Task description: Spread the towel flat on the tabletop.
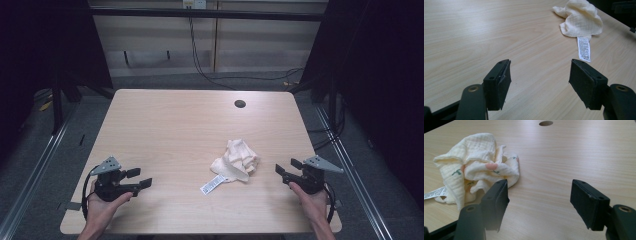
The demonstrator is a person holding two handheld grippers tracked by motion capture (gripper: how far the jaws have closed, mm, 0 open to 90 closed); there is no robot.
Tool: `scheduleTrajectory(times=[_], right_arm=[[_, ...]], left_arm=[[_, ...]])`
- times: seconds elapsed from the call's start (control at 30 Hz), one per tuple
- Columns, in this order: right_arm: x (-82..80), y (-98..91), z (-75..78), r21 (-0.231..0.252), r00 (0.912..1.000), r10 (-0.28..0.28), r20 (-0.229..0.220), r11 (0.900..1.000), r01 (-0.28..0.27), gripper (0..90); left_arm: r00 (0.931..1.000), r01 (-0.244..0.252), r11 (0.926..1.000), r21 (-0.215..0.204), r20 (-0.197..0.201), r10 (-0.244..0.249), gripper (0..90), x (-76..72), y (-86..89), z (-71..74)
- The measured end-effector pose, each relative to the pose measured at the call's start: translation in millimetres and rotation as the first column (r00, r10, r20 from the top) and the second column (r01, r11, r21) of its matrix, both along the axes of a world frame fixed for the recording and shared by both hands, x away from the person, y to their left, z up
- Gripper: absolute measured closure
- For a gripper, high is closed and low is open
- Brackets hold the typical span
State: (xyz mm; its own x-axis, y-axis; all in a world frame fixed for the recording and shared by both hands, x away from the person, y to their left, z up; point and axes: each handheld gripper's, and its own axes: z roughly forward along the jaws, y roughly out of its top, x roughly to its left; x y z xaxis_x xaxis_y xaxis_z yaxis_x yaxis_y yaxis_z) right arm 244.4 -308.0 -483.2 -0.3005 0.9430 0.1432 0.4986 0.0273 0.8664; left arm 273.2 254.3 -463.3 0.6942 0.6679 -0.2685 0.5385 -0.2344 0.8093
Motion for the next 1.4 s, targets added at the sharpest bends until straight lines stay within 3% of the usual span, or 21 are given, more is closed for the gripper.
scheduleTrajectory(times=[0.27, 0.33, 0.37, 0.43, 0.6, 0.7, 0.93, 1.0, 1.03, 1.1, 1.17, 1.3, 1.4], right_arm=[[-2.4, -0.1, 2.8, 0.039, 0.9991, 0.028, -0.031, 0.9989, -0.027, 39.1], [-1.7, 2.6, 2.5, 0.043, 0.9946, 0.082, -0.064, 0.9959, -0.079, 44.0], [-1.7, 2.6, 2.5, 0.043, 0.9946, 0.082, -0.064, 0.9959, -0.079, 44.0], [0.9, 6.8, 5.4, 0.046, 0.9835, 0.157, -0.089, 0.9871, -0.153, 49.3], [6.0, 14.8, 20.2, 0.064, 0.9757, 0.209, -0.065, 0.9766, -0.205, 46.9], [10.7, 21.1, 25.7, 0.053, 0.9699, 0.231, -0.078, 0.9725, -0.227, 40.7], [26.9, 27.0, 41.5, 0.057, 0.9668, 0.252, -0.043, 0.9667, -0.249, 40.0], [36.1, 28.4, 45.6, 0.070, 0.9617, 0.269, -0.051, 0.9615, -0.266, 44.6], [46.1, 30.6, 49.9, 0.081, 0.9526, 0.295, -0.074, 0.9538, -0.289, 47.7], [49.6, 32.7, 52.3, 0.063, 0.9509, 0.301, -0.071, 0.9528, -0.297, 48.3], [60.5, 36.0, 53.6, 0.061, 0.9409, 0.328, -0.084, 0.9441, -0.324, 50.2], [76.0, 42.4, 41.4, 0.077, 0.9260, 0.353, -0.134, 0.9353, -0.345, 45.6], [80.3, 47.3, 33.3, 0.069, 0.9239, 0.353, -0.146, 0.9354, -0.347, 39.9]], left_arm=[[1.0000, -0.006, 0.9999, 0.012, -0.006, 0.006, 33.7, 2.3, -1.3, -1.5], [1.0000, -0.006, 0.9999, 0.014, -0.003, 0.006, 33.8, 0.7, -0.5, -1.0], [1.0000, -0.002, 0.9999, 0.012, -0.002, 0.002, 33.8, 0.1, -0.6, -0.9], [0.9999, 0.012, 0.9995, 0.028, 0.005, -0.012, 34.1, -2.5, -2.5, -1.5], [0.9998, 0.018, 0.9998, 0.010, 0.006, -0.018, 34.6, -5.4, -3.4, -1.2], [0.9994, 0.034, 0.9994, 0.002, 0.004, -0.034, 34.6, -5.4, -5.4, -0.6], [0.9984, 0.056, 0.9981, -0.024, 0.007, -0.056, 37.8, -8.3, -6.5, 1.4], [0.9984, 0.057, 0.9980, -0.025, 0.005, -0.057, 37.8, -7.8, -6.5, 1.6], [0.9983, 0.058, 0.9983, -0.009, 0.010, -0.058, 37.6, -7.2, -6.9, 1.8], [0.9982, 0.060, 0.9982, 0.001, 0.011, -0.060, 37.3, -7.1, -6.8, 2.0], [0.9984, 0.056, 0.9984, 0.008, 0.007, -0.056, 36.6, -7.1, -7.6, 1.0], [0.9983, 0.058, 0.9983, 0.007, 0.004, -0.058, 35.7, -6.0, -9.1, 0.5], [0.9982, 0.059, 0.9981, 0.015, 0.003, -0.059, 35.4, -5.9, -9.6, 0.6]])
